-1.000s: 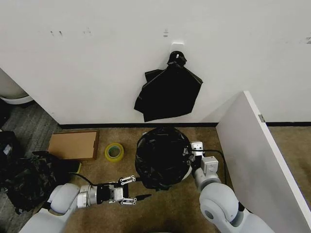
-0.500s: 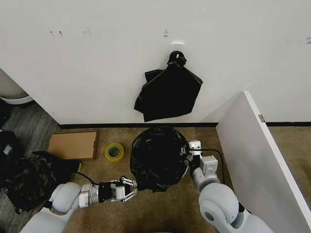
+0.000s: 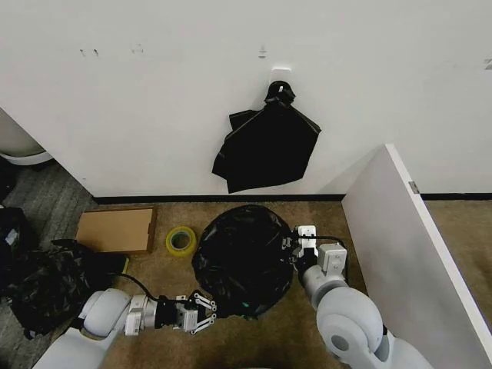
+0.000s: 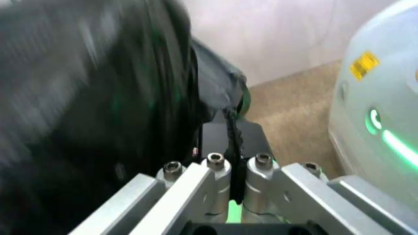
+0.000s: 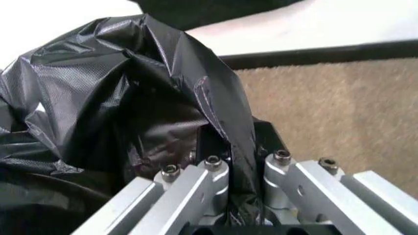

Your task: Place the garbage bag over the trash bin.

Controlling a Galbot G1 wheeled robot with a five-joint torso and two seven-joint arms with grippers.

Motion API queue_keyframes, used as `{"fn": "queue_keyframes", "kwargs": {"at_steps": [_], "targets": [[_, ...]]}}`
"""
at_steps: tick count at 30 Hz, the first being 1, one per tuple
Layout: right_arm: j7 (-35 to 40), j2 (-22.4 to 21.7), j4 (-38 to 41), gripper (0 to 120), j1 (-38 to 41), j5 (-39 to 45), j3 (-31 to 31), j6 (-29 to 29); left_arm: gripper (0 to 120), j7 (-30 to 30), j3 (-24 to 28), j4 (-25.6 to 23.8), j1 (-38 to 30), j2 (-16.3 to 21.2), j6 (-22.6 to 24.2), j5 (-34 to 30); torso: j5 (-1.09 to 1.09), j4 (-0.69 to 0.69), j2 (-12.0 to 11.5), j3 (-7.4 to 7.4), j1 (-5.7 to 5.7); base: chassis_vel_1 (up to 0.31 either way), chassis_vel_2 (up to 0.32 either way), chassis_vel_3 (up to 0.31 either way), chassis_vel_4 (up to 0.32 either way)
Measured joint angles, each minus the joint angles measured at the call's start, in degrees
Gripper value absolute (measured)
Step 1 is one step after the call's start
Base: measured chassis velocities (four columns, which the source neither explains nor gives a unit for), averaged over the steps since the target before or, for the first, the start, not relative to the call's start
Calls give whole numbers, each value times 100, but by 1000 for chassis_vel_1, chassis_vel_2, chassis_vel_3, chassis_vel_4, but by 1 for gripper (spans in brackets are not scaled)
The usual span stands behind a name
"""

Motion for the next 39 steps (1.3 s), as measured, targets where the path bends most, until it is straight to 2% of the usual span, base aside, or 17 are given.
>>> {"fn": "queue_keyframes", "kwargs": {"at_steps": [11, 12, 15, 16, 19, 22, 23, 25, 27, 29, 31, 34, 35, 36, 37, 39], "targets": [[-30, -34, 107, 1, 1, 353, 132, -47, 0, -7, -203, 384, -10, 38, -66, 221, 0, 0, 0, 0, 0, 0, 0, 0, 0], [-62, -33, 103, 1, 5, 357, 132, -23, 0, -2, -202, 386, 14, 52, -88, 115, 0, 0, 0, 0, 0, 0, 0, 0, 0], [-371, -33, -51, 1, 6, 186, 104, 278, 11, 131, -146, 283, 187, 132, -39, -555, 1, 1, 0, 0, 0, 0, 0, 0, 0], [-371, -33, -51, 1, 6, 186, 104, 278, 11, 131, -146, 283, 187, 132, -39, -555, 1, 1, 0, 0, 0, 0, 0, 0, 0], [-820, -49, -328, 1, -5, -346, 76, 783, 23, 515, -176, 120, 291, 162, 141, -1124, 0, 1, 0, 0, 0, 0, 0, 0, 0], [-1325, -75, -766, 1, -15, -1212, 39, 1510, 36, 1186, -301, -31, 329, 255, 697, -1917, 1, 0, 0, 0, 0, 0, 0, 0, 0], [-1325, -75, -766, 1, -15, -1212, 39, 1510, 36, 1186, -301, -31, 329, 255, 697, -1917, 1, 0, 0, 0, 0, 0, 0, 0, 0], [-1508, -77, -983, 1, -40, -1695, 8, 1914, 43, 1248, -335, -86, 341, 336, 977, -2366, 1, 0, 0, 0, 0, 0, 0, 0, 0], [-1717, -73, -1248, 1, -111, -2468, -73, 2396, 54, 603, -331, -197, 414, 491, 1239, -3124, 1, 0, 0, -1, 0, 0, 0, 0, 0], [-1818, -57, -1390, 1, -155, -3032, -155, 2650, 63, -24, -285, -303, 469, 552, 1352, -3322, 1, -1, 0, 0, 0, 0, 0, 0, 0], [-1836, -51, -1425, 1, -161, -3168, -170, 2705, 65, -167, -271, -333, 484, 558, 1387, -3333, 1, 0, 0, 0, 0, 0, 0, 0, 0], [-1941, 17, -1739, 1, -172, -4371, -238, 3257, 79, -1359, -162, -734, 641, 575, 1804, -3325, 0, 1, 0, 0, 0, 0, 0, 0, 0], [-1952, 34, -1810, 1, -172, -4681, -238, 3408, 79, -1734, -129, -893, 679, 568, 1976, -3322, 0, 0, 0, 0, 0, 0, 0, 0, 0], [-1957, 43, -1849, 1, -171, -4882, -238, 3500, 73, -2037, -102, -1015, 708, 566, 2104, -3321, 0, 0, 0, 0, 0, 0, 0, 0, 0], [-1957, 43, -1849, 1, -171, -4882, -238, 3500, 73, -2037, -102, -1015, 708, 566, 2104, -3321, 0, 0, 0, 0, 0, 0, 0, 0, 0], [-1959, 48, -1882, 1, -172, -5171, -237, 3608, 66, -2948, 0, -1371, 795, 577, 2502, -3318, 1, 0, 0, 0, 0, 0, 0, 0, 0]]}}
